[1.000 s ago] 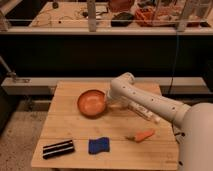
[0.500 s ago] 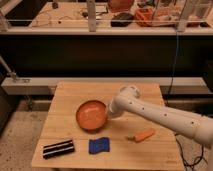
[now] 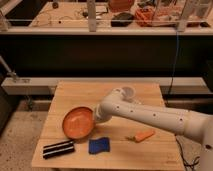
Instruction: Drag the ceramic bowl in a circle
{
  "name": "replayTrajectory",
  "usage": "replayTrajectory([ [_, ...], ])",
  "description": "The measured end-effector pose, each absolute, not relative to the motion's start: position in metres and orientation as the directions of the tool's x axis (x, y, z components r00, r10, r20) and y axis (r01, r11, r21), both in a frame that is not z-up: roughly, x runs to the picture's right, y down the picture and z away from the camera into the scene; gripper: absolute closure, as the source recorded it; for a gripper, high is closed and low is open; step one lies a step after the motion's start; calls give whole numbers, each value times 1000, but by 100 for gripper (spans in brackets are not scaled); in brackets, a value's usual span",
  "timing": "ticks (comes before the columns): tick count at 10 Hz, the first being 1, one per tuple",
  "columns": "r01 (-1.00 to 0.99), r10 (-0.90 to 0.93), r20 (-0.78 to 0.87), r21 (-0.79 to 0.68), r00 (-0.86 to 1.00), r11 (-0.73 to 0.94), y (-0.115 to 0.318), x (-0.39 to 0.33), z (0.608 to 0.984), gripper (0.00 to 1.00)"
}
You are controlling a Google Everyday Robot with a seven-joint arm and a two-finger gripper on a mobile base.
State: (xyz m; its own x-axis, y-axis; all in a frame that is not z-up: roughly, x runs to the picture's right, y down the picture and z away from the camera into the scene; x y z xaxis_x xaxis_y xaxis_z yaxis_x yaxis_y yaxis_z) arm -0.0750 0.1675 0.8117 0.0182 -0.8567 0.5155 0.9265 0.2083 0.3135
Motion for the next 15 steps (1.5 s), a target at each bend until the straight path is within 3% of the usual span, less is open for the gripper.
replayTrajectory([
  [5, 909, -873, 484, 386, -57, 155, 126, -122, 850, 99],
  [11, 900, -859, 485, 283, 165, 333, 64, -35, 911, 99],
  [15, 889, -847, 463, 225, 263, 400, 80, 11, 890, 99],
])
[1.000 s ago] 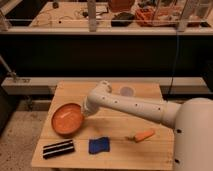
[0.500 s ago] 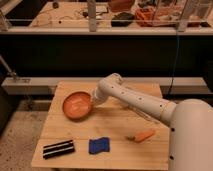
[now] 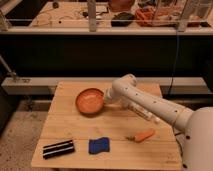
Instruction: Drag the ceramic bowl in a circle
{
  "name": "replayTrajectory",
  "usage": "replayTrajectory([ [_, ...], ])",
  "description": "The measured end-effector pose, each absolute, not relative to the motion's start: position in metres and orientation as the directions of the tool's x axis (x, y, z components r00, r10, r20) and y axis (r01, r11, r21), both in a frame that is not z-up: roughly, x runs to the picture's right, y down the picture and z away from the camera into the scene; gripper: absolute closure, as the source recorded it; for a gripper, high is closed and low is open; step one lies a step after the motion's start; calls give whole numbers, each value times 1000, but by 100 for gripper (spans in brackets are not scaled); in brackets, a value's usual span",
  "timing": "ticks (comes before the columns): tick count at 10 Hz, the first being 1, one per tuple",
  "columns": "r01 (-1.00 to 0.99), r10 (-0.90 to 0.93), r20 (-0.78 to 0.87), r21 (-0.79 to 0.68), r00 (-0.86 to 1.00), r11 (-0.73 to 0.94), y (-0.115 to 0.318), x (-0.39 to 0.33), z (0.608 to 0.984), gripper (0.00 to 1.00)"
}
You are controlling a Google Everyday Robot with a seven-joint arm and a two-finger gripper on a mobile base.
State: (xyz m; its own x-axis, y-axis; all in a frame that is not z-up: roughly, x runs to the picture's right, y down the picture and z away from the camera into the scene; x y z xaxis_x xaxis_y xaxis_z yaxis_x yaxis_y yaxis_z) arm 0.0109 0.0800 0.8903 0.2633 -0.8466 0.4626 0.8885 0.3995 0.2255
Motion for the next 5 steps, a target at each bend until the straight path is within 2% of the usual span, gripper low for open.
replayTrajectory([
  [1, 889, -846, 461, 222, 266, 401, 86, 13, 884, 99],
  [5, 894, -847, 459, 208, 269, 396, 160, 27, 811, 99],
])
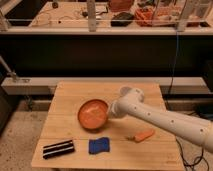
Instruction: Drag the ceramic bowl in a circle
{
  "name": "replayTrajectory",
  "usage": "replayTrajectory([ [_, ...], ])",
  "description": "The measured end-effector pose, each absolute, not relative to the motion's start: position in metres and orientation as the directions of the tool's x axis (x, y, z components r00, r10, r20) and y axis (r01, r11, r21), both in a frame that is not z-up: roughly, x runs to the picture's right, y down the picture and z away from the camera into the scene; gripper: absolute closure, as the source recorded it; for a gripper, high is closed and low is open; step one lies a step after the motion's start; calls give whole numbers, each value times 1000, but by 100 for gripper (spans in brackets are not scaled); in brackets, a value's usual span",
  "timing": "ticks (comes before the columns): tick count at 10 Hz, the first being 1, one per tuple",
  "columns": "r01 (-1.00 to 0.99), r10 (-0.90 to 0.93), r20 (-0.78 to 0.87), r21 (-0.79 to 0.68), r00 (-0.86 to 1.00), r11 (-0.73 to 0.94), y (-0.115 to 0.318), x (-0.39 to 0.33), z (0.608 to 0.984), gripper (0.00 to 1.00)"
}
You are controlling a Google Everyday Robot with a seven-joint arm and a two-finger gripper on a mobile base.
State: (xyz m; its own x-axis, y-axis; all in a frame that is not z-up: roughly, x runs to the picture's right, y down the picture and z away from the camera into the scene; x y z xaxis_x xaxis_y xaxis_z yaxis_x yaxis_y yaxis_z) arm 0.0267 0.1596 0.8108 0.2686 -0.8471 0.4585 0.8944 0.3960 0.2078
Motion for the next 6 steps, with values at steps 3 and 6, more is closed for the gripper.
replayTrajectory([
  [3, 908, -855, 473, 229, 211, 351, 194, 10, 784, 99],
  [6, 919, -871, 480, 289, 104, 269, 196, -42, 787, 99],
])
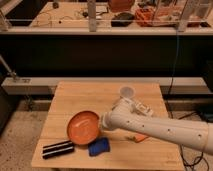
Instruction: Drag the ceramic bowl in a circle
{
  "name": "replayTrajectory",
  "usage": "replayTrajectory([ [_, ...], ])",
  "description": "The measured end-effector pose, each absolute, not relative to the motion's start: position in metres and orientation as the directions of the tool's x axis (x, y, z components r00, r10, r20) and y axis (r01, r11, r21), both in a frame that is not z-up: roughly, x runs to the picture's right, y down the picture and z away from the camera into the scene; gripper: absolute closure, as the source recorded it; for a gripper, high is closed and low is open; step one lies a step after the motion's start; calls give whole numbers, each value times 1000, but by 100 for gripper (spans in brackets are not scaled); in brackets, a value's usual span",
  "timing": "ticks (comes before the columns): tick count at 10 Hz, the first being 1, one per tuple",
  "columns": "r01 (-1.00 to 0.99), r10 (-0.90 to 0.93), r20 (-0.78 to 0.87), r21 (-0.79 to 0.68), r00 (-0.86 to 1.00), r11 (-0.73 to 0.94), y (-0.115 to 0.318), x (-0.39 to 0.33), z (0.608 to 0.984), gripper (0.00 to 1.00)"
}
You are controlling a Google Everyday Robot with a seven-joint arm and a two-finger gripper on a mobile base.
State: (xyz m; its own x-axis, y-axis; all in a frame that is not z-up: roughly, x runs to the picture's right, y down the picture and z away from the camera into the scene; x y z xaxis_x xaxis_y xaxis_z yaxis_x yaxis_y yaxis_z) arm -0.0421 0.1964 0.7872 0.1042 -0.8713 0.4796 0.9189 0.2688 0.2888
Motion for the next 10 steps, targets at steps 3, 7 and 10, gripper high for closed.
replayTrajectory([
  [3, 911, -883, 470, 373, -20, 178, 172, -99, 813, 99],
  [7, 903, -887, 462, 383, -4, 195, 121, -105, 863, 99],
  [10, 897, -879, 470, 349, 82, 271, 100, -63, 884, 99],
])
